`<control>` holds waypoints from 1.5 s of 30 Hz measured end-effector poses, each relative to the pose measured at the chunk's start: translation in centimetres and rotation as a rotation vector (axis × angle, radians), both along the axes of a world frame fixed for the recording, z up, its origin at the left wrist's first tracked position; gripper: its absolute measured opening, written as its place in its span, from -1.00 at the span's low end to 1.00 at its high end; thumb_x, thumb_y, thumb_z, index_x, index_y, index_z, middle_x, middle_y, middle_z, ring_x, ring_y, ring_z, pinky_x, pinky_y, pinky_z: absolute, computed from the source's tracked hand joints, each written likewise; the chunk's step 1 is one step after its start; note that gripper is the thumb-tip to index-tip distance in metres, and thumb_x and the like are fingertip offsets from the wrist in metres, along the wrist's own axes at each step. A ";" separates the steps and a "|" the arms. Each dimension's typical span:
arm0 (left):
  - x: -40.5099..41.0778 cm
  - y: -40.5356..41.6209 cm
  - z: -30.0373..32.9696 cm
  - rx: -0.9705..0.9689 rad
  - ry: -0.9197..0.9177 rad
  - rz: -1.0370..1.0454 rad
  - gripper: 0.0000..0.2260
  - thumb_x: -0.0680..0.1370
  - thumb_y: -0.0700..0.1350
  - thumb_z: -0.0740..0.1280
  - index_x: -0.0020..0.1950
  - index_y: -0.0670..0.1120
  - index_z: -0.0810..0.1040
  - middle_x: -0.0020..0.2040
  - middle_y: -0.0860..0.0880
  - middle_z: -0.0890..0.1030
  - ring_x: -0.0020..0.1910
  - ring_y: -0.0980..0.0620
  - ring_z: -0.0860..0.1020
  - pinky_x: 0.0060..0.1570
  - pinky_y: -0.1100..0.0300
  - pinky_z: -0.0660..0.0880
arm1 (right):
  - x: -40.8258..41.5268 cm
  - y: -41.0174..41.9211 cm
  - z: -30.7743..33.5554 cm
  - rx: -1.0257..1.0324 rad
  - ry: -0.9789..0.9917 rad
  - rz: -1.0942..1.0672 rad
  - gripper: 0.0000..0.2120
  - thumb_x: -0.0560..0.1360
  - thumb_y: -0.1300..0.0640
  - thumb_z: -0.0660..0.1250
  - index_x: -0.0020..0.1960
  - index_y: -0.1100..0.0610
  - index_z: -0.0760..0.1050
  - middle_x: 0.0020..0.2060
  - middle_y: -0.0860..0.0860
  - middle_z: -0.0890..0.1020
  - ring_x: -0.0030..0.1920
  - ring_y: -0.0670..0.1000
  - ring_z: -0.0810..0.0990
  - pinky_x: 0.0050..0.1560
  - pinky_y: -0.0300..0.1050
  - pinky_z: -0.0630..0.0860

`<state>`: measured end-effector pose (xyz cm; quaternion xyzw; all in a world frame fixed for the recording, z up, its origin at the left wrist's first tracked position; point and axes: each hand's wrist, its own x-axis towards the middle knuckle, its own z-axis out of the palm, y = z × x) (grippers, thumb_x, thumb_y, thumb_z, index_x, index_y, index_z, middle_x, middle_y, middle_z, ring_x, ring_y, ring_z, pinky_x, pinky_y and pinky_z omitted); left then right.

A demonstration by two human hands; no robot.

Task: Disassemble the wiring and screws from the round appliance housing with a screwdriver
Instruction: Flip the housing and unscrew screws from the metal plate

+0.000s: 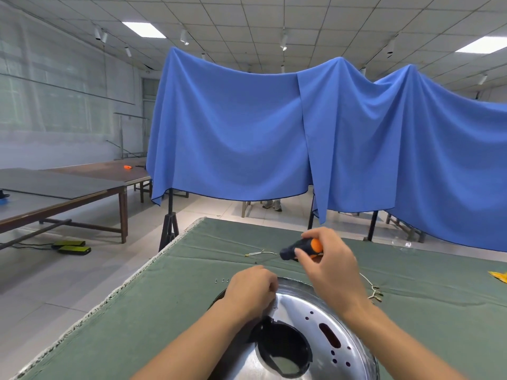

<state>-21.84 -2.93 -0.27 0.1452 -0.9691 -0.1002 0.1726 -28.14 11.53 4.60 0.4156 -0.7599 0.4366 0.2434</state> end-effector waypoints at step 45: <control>3.8 -8.5 -3.6 1.488 0.669 0.358 -0.90 0.50 -0.42 0.23 -0.20 -0.30 0.46 -0.35 -0.23 0.53 -0.63 0.05 0.48 -0.63 0.30 0.42 | -0.3 -1.4 -5.6 0.453 -0.064 -0.018 -0.68 0.42 0.14 0.37 0.05 -0.06 0.29 -0.01 -0.10 0.32 -0.02 -0.06 0.38 -0.22 -0.31 0.35</control>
